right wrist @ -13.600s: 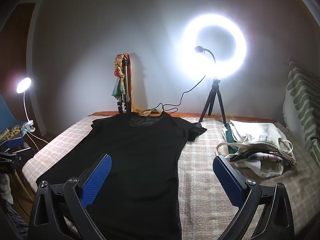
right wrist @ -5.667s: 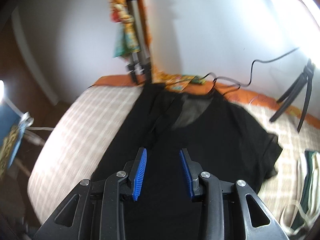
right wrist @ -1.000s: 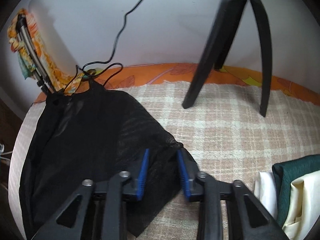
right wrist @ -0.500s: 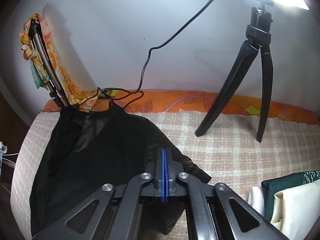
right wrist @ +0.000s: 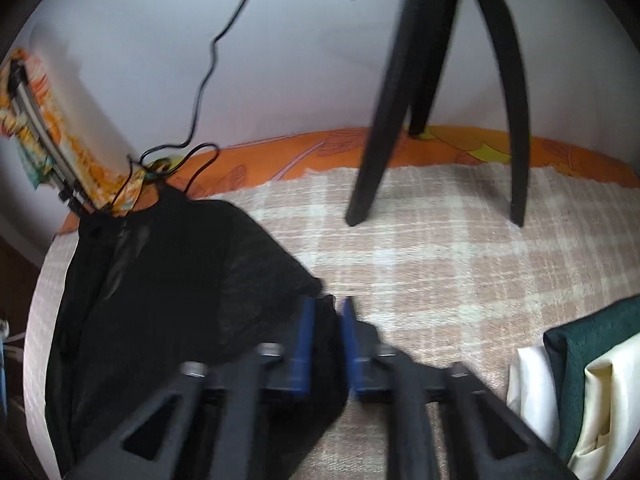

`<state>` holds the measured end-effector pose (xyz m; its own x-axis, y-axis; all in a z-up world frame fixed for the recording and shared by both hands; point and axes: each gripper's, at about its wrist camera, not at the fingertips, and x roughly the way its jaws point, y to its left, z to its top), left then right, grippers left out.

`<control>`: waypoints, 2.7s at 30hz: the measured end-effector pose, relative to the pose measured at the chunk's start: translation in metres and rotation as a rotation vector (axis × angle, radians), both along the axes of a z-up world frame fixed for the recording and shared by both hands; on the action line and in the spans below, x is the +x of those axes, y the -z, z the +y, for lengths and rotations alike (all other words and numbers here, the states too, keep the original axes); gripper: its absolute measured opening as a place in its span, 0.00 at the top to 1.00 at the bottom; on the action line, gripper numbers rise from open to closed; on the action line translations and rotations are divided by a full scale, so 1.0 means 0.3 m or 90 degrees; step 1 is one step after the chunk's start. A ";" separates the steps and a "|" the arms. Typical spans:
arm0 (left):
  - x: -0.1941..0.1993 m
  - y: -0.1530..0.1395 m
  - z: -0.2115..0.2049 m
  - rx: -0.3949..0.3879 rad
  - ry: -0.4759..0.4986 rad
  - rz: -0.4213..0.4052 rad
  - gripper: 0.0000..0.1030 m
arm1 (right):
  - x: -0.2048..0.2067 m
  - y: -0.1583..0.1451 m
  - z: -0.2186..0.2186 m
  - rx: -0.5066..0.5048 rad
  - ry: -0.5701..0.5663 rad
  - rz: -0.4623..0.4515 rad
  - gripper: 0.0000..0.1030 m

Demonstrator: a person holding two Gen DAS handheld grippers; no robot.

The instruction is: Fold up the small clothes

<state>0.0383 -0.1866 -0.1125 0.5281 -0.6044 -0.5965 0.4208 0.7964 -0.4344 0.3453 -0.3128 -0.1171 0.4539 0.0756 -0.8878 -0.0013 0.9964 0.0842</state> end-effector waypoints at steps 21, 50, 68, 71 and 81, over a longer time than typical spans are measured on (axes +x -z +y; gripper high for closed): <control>-0.104 -0.008 0.210 -0.050 -0.117 0.003 0.99 | 0.060 -0.260 0.512 -0.126 -0.135 -0.039 0.99; -0.219 -0.035 0.358 -0.003 -0.178 0.011 0.78 | 0.020 -0.335 0.719 -0.041 -0.190 -0.063 0.64; 0.032 -0.230 0.616 0.105 -0.210 -0.034 0.78 | -0.046 -0.015 0.527 0.072 -0.108 0.126 0.76; 0.036 -0.212 0.633 0.087 -0.216 -0.012 0.78 | -0.059 0.002 0.536 0.067 -0.101 0.123 0.97; 0.017 -0.225 0.619 0.112 -0.213 -0.032 0.78 | -0.101 -0.084 0.709 0.106 -0.223 0.086 0.82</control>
<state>0.0433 -0.0010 -0.0451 0.7096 -0.2843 -0.6447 0.1422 0.9539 -0.2642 0.3150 -0.1001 -0.0920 0.2555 0.3531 -0.9000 -0.3160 0.9103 0.2674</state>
